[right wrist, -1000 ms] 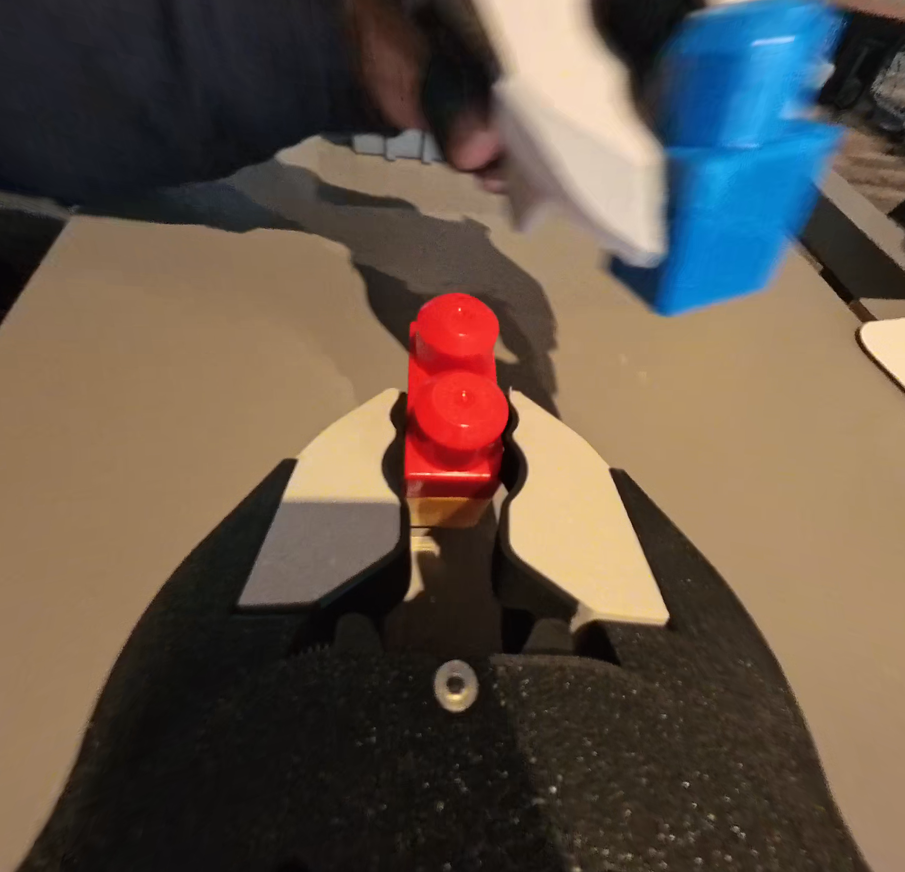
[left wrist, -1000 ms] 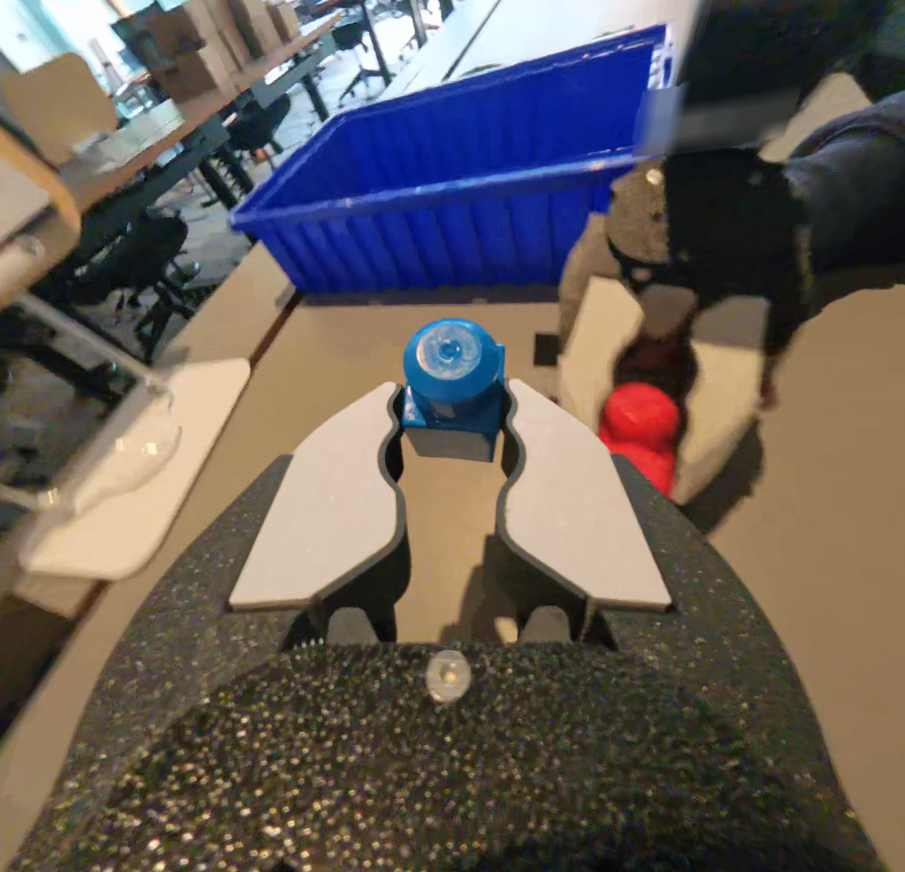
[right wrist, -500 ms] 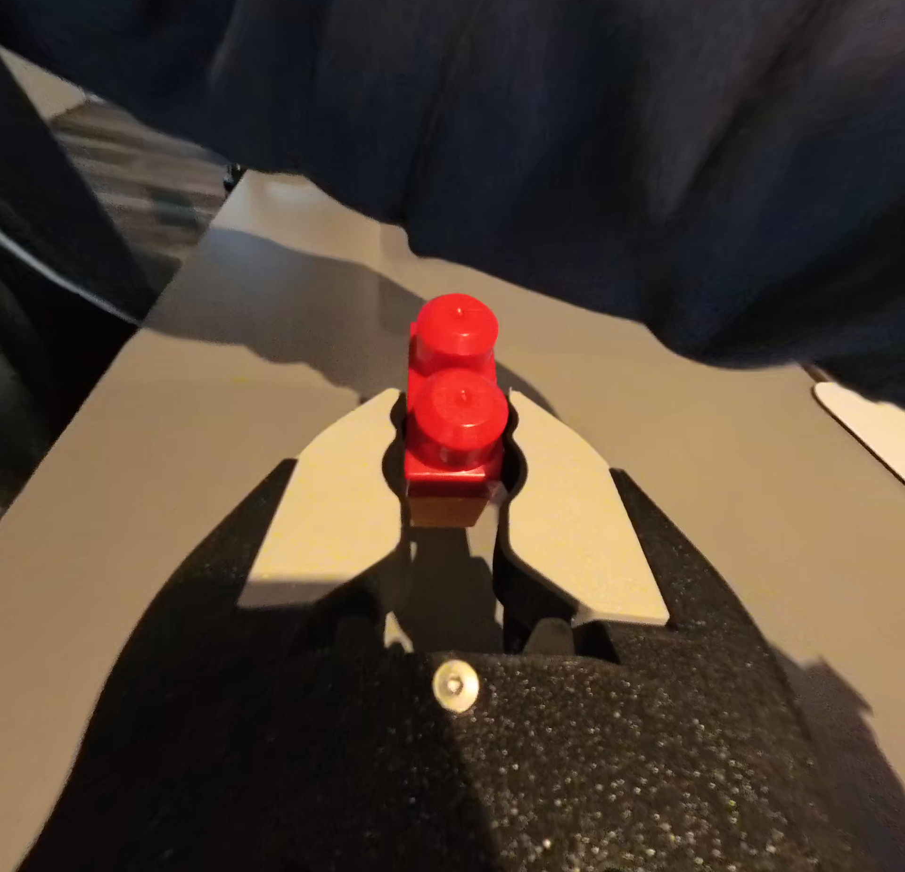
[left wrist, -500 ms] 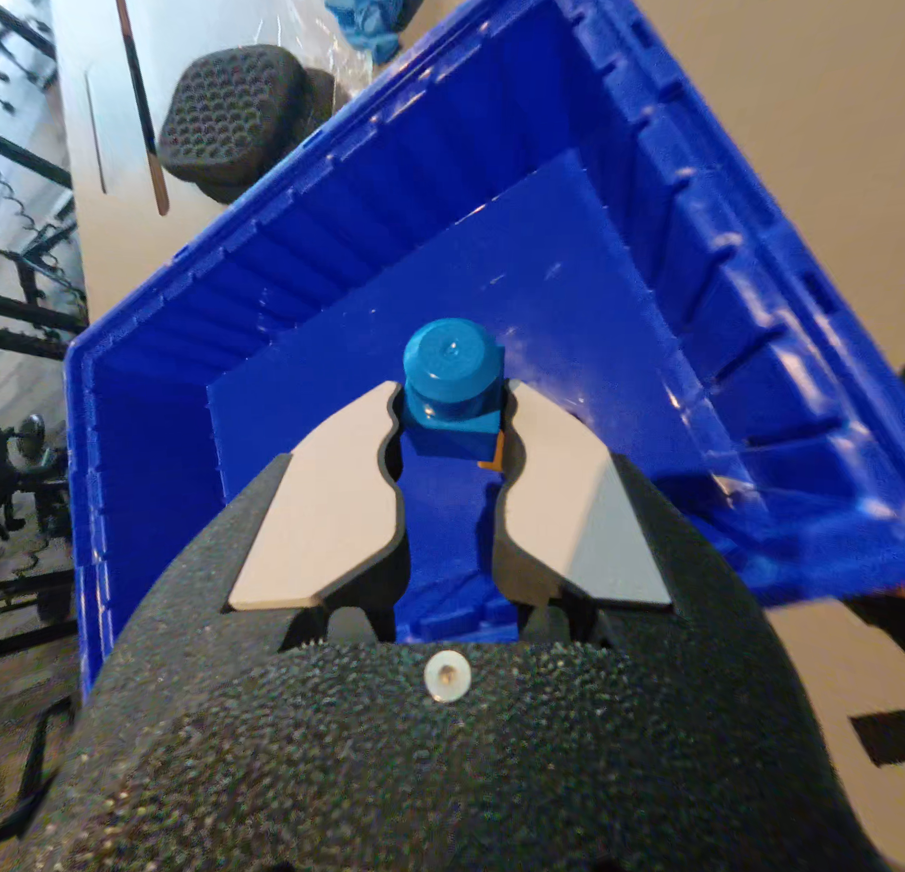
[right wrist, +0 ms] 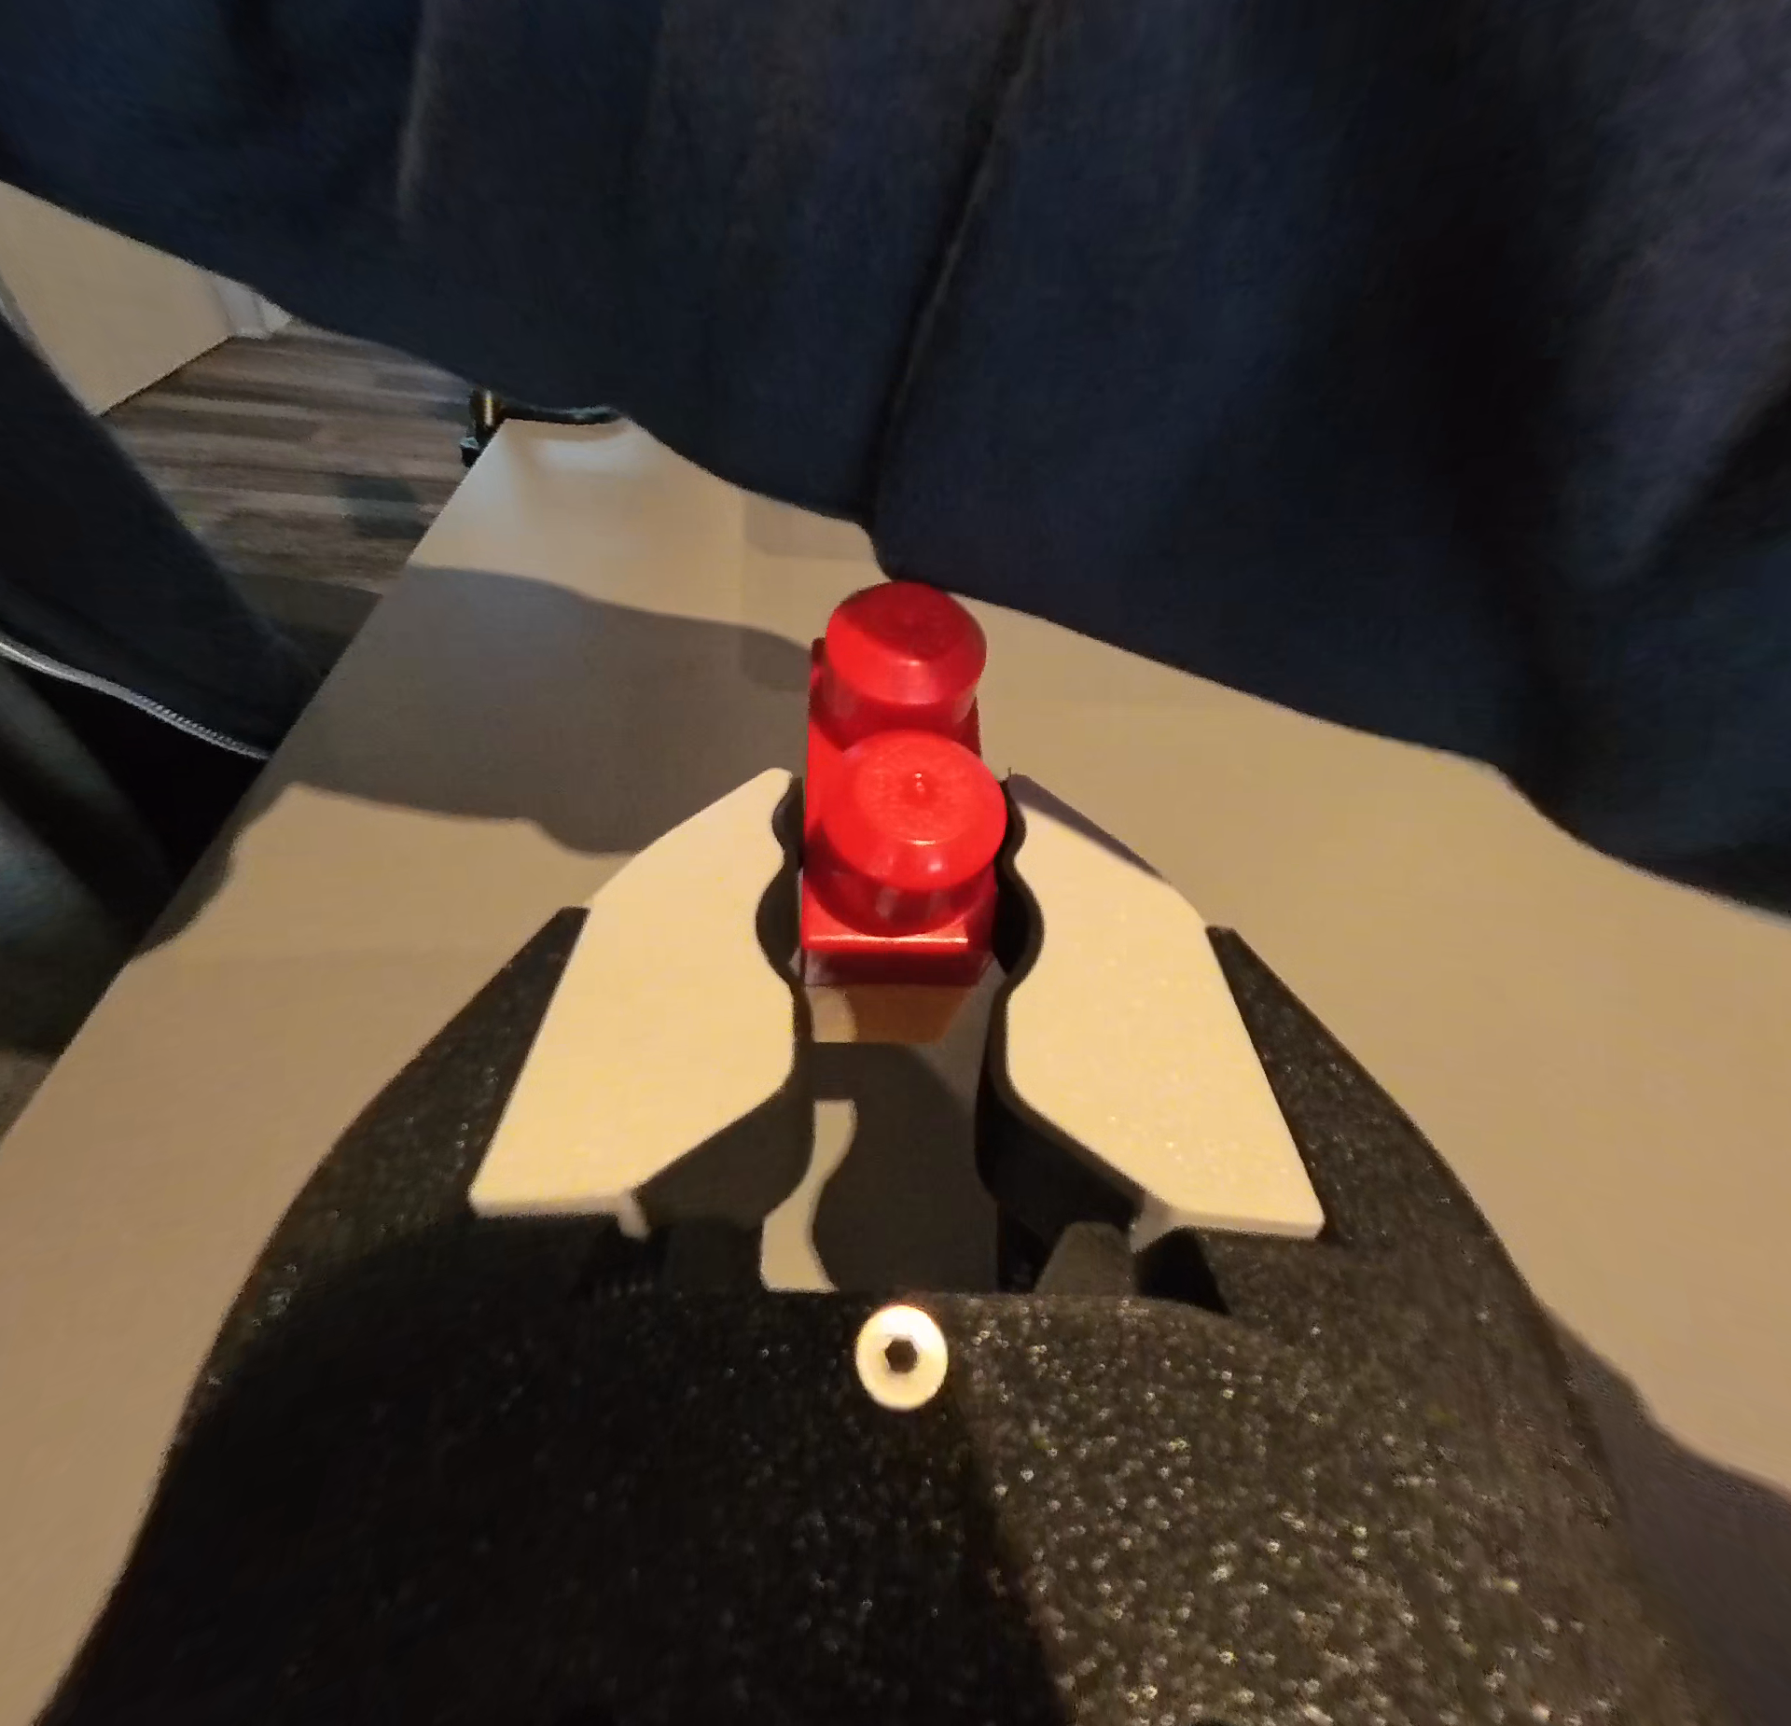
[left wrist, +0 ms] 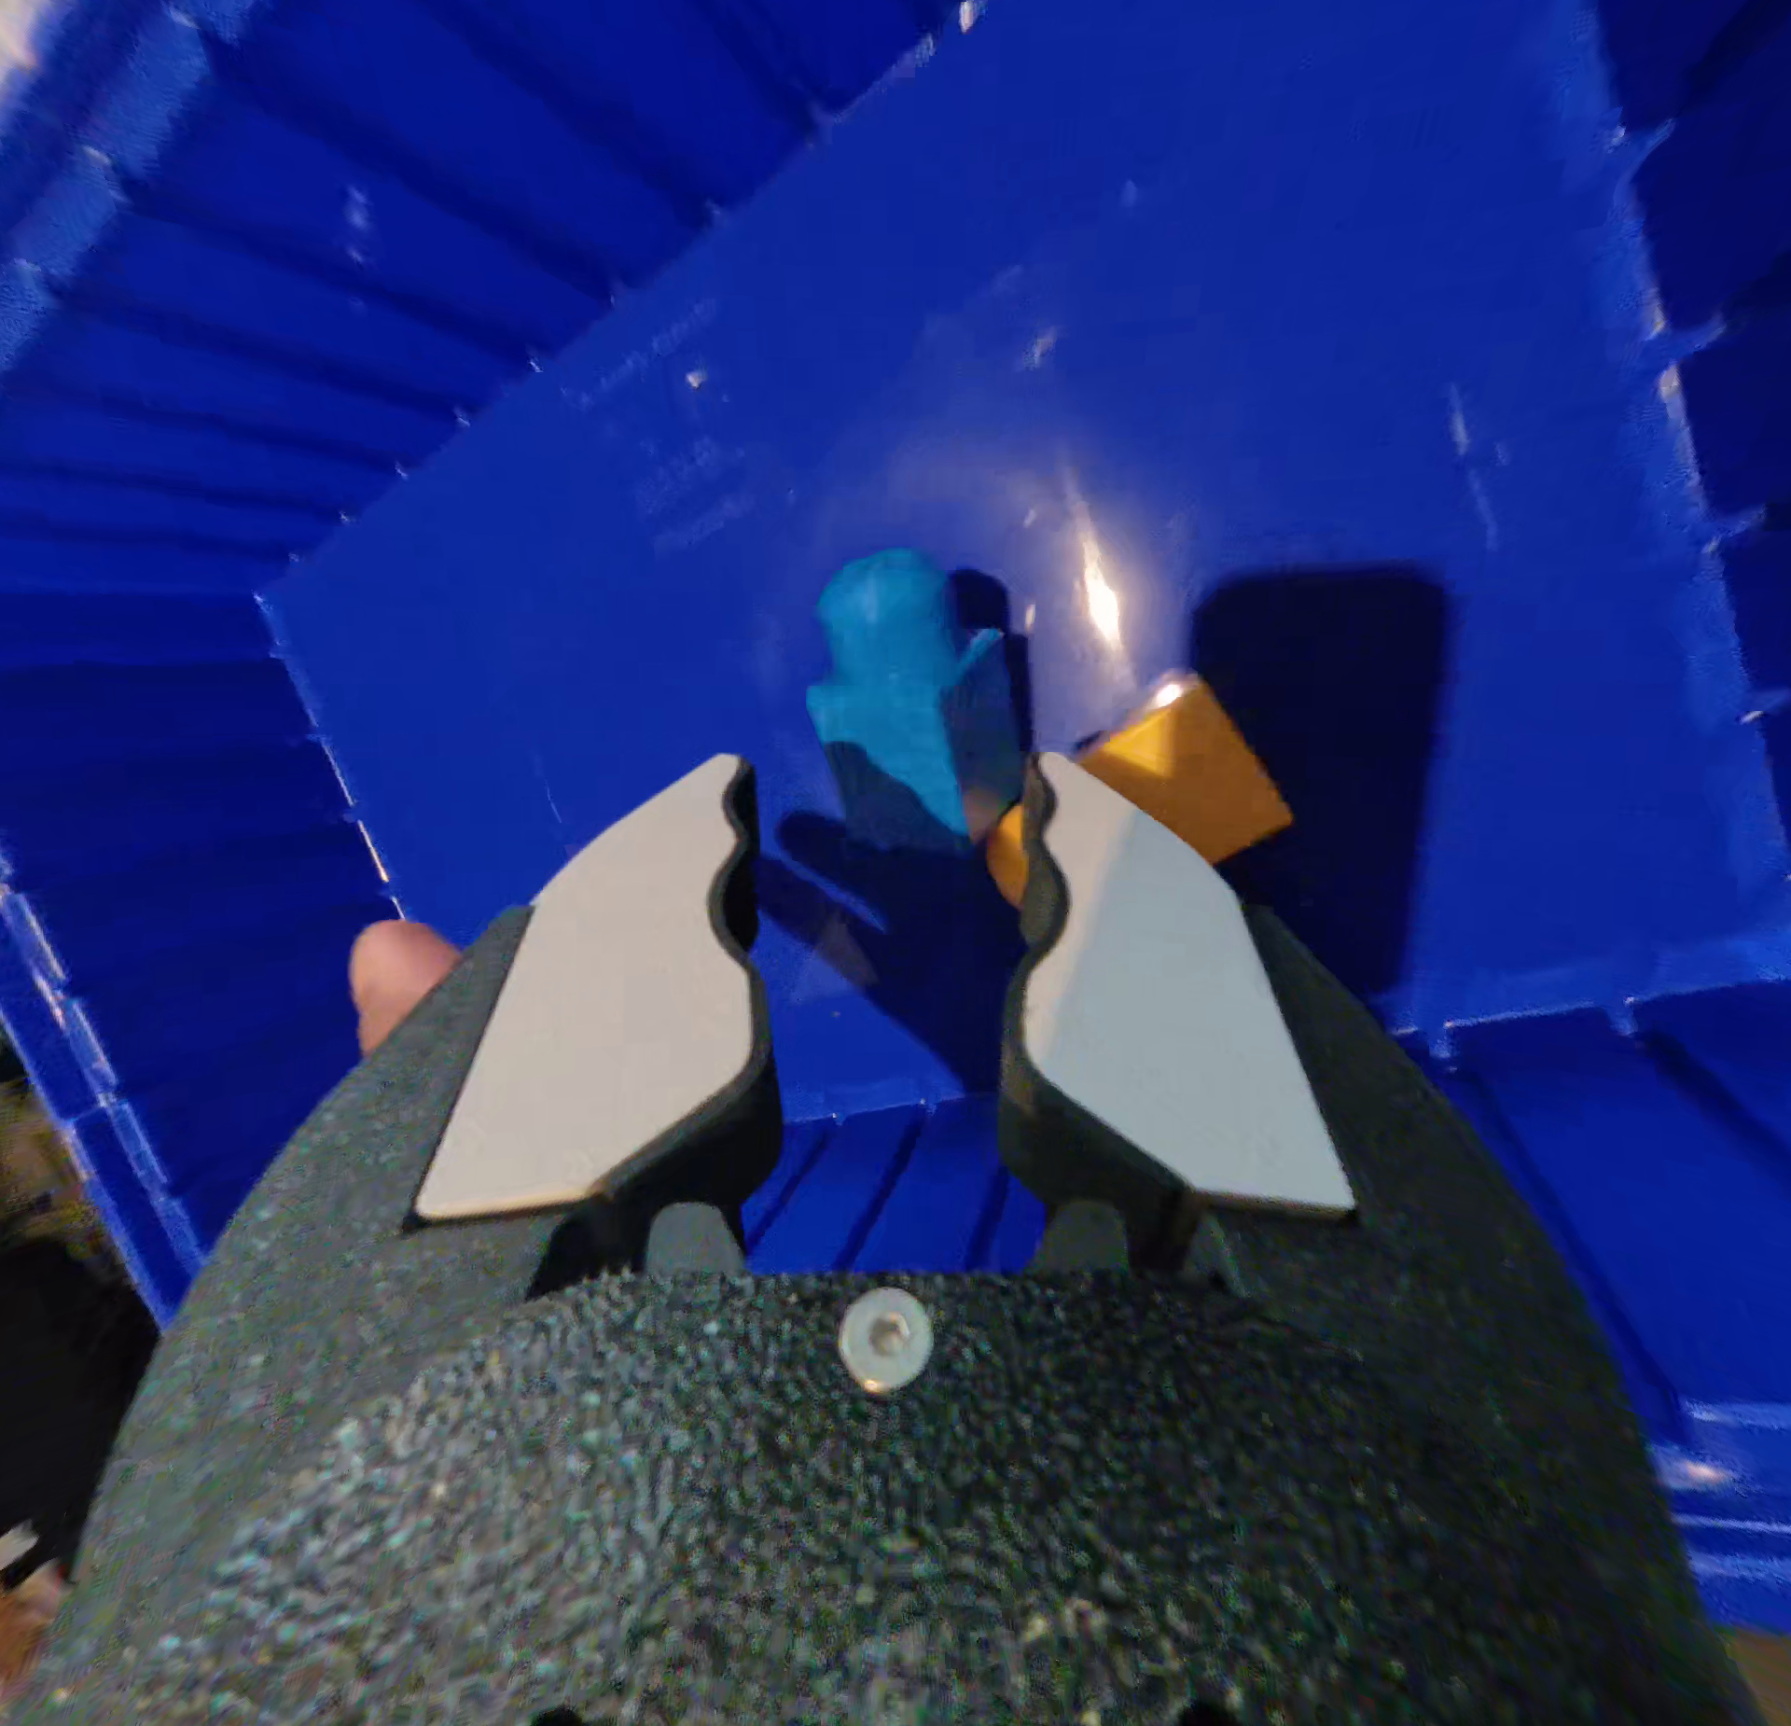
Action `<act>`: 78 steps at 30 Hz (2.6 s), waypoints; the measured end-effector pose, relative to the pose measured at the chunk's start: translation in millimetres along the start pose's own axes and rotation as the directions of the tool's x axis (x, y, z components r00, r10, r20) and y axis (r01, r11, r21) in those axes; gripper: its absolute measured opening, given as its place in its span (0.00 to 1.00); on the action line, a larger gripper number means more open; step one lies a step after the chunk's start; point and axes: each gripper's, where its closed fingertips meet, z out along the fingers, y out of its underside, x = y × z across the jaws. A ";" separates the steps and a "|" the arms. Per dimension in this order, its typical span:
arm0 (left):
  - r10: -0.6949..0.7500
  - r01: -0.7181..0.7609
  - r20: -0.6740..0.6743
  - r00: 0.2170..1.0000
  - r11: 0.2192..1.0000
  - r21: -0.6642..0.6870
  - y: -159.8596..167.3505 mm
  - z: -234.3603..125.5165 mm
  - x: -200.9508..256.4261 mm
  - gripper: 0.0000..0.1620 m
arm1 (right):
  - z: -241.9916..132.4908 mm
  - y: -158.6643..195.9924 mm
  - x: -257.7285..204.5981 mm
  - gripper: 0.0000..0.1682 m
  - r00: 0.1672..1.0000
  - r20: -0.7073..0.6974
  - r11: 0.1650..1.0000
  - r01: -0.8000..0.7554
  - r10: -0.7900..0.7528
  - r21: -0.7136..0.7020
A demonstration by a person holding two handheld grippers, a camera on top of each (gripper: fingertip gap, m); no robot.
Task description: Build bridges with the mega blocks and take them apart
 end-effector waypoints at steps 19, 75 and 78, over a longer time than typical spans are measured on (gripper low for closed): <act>-0.728 0.506 -0.117 0.676 0.343 0.791 208.3 -206.9 146.2 0.33 | 1.7 -19.4 53.6 0.22 0.938 -0.115 0.926 -0.293 0.326 0.238; -0.592 0.500 0.200 0.781 0.783 0.371 252.4 -123.3 199.2 0.24 | -234.9 42.4 263.7 0.22 0.543 -0.711 0.788 -0.615 0.447 0.026; -0.595 0.499 0.204 0.778 0.782 0.374 252.6 -124.1 198.7 0.24 | -246.1 96.8 279.0 0.22 0.487 -0.741 0.683 -0.728 0.461 -0.053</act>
